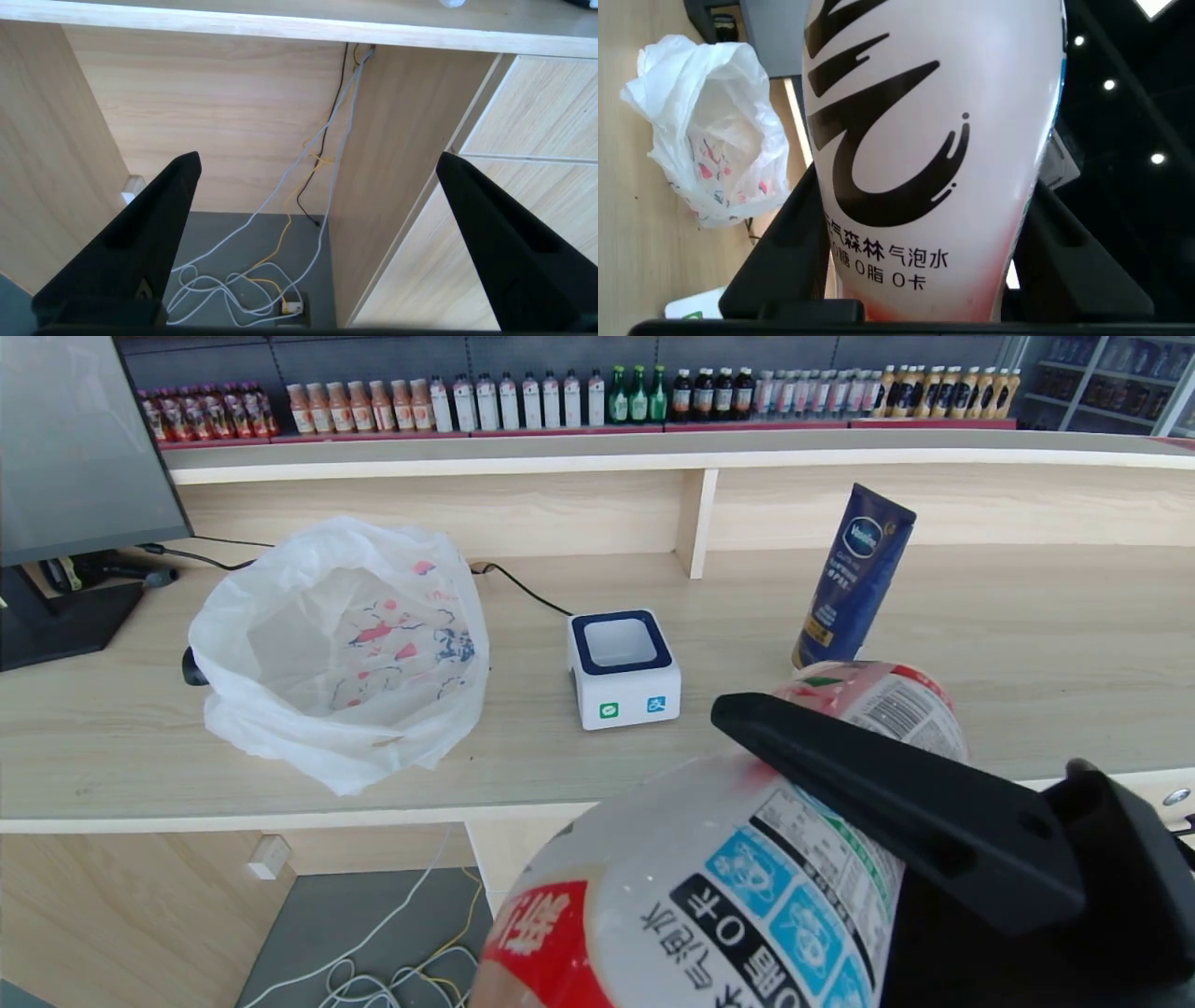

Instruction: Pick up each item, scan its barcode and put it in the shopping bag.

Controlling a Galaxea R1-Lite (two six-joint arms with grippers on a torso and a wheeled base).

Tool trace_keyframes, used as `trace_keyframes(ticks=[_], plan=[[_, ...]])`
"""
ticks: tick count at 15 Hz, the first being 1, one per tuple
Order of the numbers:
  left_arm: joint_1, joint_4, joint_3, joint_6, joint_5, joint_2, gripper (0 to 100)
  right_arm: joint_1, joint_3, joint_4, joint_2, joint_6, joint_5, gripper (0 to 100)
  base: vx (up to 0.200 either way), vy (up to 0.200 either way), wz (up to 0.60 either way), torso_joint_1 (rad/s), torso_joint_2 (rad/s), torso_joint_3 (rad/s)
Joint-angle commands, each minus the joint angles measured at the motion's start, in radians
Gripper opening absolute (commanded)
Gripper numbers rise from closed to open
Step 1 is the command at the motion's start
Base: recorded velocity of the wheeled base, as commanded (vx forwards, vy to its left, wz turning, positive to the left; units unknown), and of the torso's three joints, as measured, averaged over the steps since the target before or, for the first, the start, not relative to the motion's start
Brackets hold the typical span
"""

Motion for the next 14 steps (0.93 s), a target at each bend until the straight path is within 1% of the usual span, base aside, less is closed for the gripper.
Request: trace_keyframes(ticks=[1,2,4,7,14], plan=[[0.000,0.000,0.000,0.000,0.000,0.000,100,0.000,-0.053,-0.001,0.065,-0.048,0.040,0,0.000,0.000,0.00,0.000,0.00,0.000],[0.000,0.000,0.000,0.000,0.000,0.000,100,0.005,-0.070,-0.001,0.079,-0.058,0.066,0,0.000,0.000,0.00,0.000,0.00,0.000],[0.000,0.000,0.000,0.000,0.000,0.000,100,0.025,-0.071,-0.001,0.094,-0.068,0.067,0,0.000,0.000,0.00,0.000,0.00,0.000],[0.000,0.000,0.000,0.000,0.000,0.000,100,0.032,-0.074,-0.001,0.087,-0.172,0.069,0,0.000,0.000,0.00,0.000,0.00,0.000],[0.000,0.000,0.000,0.000,0.000,0.000,100,0.036,-0.079,-0.001,0.087,-0.187,0.070,0,0.000,0.000,0.00,0.000,0.00,0.000]])
